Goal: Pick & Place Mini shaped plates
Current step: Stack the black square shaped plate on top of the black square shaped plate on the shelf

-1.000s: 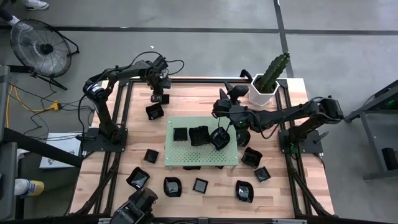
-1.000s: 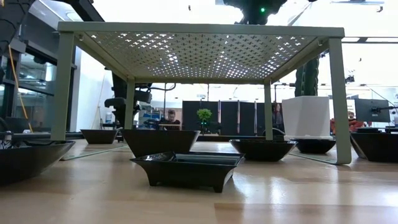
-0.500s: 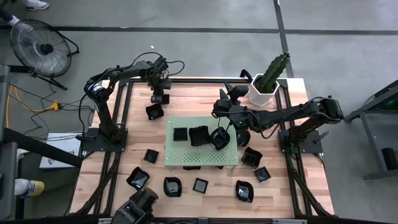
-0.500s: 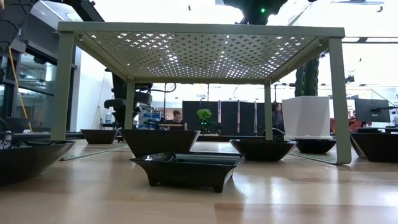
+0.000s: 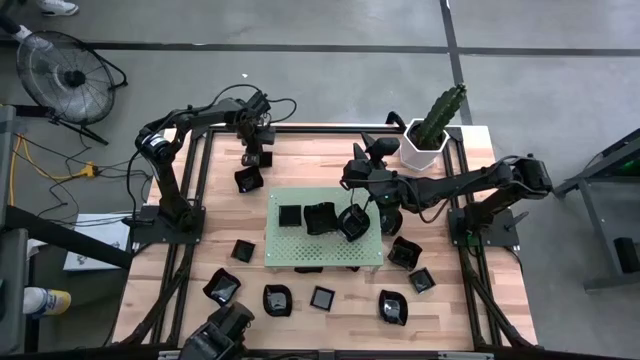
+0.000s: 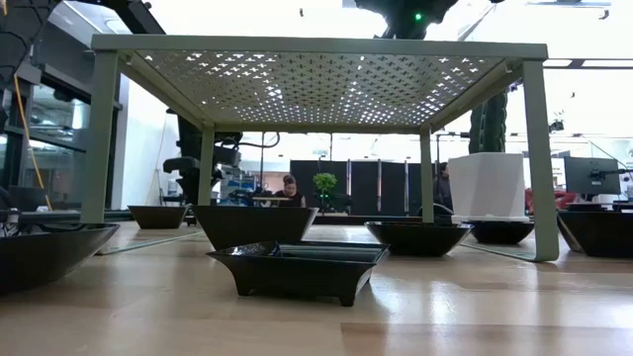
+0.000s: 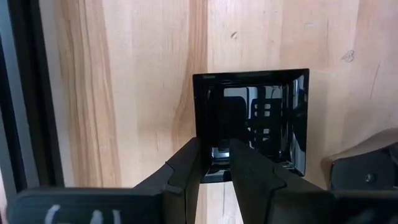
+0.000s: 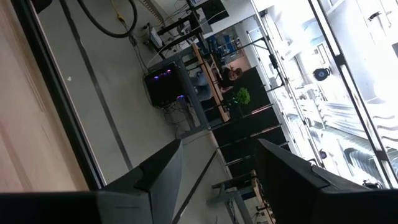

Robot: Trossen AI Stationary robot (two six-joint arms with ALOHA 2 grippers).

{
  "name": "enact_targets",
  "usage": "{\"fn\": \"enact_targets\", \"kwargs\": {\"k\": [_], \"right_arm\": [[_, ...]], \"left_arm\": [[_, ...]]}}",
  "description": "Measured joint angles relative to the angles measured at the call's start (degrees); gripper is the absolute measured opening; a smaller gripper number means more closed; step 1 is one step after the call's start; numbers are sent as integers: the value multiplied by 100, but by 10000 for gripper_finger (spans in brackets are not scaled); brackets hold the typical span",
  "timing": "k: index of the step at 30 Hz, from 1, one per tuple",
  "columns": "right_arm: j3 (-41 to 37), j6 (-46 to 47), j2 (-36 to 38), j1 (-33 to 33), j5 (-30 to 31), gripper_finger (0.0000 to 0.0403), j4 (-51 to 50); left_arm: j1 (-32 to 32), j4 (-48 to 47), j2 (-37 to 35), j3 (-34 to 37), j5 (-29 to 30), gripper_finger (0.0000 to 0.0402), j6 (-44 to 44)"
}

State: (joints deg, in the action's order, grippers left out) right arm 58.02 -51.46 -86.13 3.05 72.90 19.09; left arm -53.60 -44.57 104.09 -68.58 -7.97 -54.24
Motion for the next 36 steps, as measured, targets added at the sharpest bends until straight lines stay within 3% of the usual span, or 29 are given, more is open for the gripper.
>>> {"fn": "enact_targets", "kwargs": {"k": [36], "right_arm": [[0,-54,0,0,-20,197,-2]], "left_arm": [[2,126,238,13,2,76,-207]]}}
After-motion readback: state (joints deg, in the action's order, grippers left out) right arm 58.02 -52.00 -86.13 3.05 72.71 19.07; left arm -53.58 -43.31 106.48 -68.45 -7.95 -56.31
